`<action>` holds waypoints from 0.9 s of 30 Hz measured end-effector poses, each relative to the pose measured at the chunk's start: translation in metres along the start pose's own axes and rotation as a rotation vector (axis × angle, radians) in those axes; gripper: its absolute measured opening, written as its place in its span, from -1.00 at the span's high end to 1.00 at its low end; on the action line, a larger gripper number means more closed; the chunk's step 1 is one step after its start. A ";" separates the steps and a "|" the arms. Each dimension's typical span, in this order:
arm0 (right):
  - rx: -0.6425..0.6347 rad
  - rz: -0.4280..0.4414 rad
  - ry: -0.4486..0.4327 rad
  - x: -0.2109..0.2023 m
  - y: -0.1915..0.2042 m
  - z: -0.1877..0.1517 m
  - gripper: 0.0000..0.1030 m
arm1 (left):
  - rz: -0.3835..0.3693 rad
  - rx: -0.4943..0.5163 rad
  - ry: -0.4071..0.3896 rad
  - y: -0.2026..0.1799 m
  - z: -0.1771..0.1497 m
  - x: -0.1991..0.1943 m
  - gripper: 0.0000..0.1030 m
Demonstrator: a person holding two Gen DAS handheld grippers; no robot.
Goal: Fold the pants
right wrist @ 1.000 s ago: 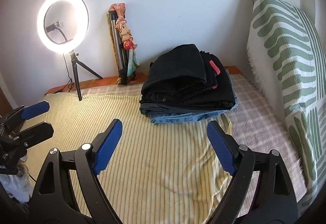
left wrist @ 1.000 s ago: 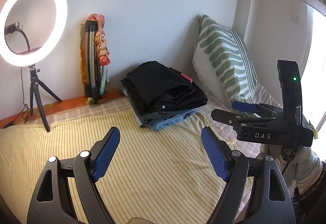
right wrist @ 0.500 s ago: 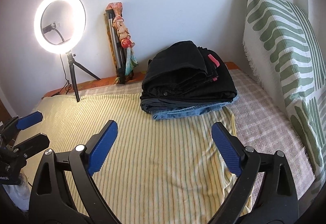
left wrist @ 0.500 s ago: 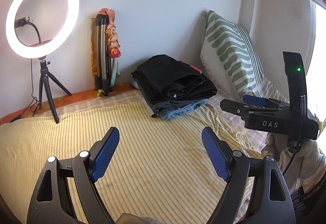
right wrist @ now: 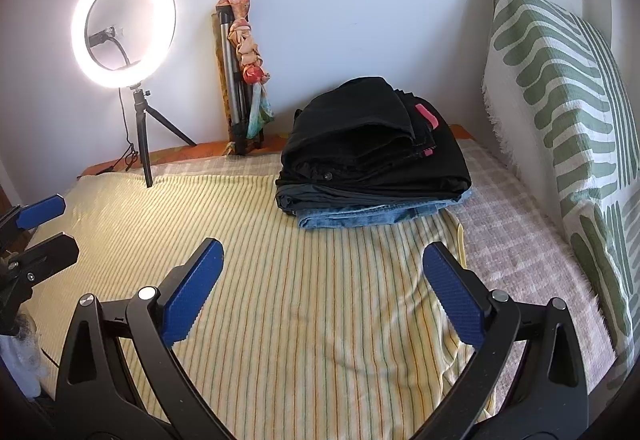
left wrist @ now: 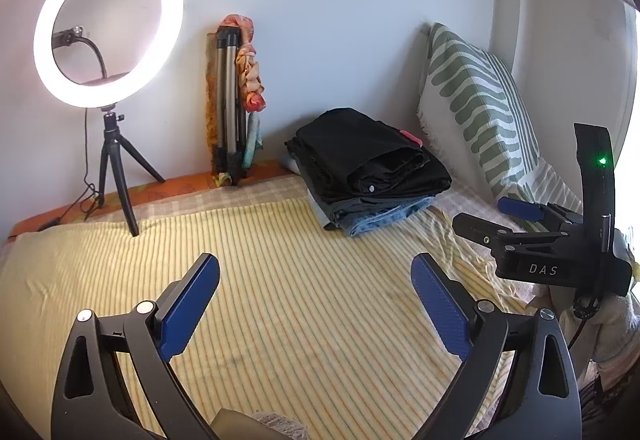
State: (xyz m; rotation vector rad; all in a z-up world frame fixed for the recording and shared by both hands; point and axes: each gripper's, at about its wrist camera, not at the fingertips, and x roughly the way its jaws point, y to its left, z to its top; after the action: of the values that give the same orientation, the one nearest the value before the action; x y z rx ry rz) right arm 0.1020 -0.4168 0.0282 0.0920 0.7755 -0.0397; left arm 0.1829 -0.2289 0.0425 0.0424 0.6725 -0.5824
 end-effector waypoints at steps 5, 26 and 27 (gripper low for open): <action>0.020 0.007 -0.013 -0.003 -0.002 0.002 -0.97 | 0.011 0.030 0.005 -0.002 -0.001 -0.003 -0.88; 0.004 0.013 -0.008 0.002 0.005 0.002 -0.98 | -0.010 0.031 0.004 -0.001 0.003 -0.010 -0.88; 0.004 0.013 -0.008 0.002 0.005 0.002 -0.98 | -0.013 0.031 0.004 -0.001 0.003 -0.011 -0.88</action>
State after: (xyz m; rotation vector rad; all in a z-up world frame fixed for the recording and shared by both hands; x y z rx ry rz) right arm 0.1052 -0.4124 0.0290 0.1009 0.7668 -0.0294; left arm 0.1771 -0.2253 0.0515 0.0679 0.6678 -0.6049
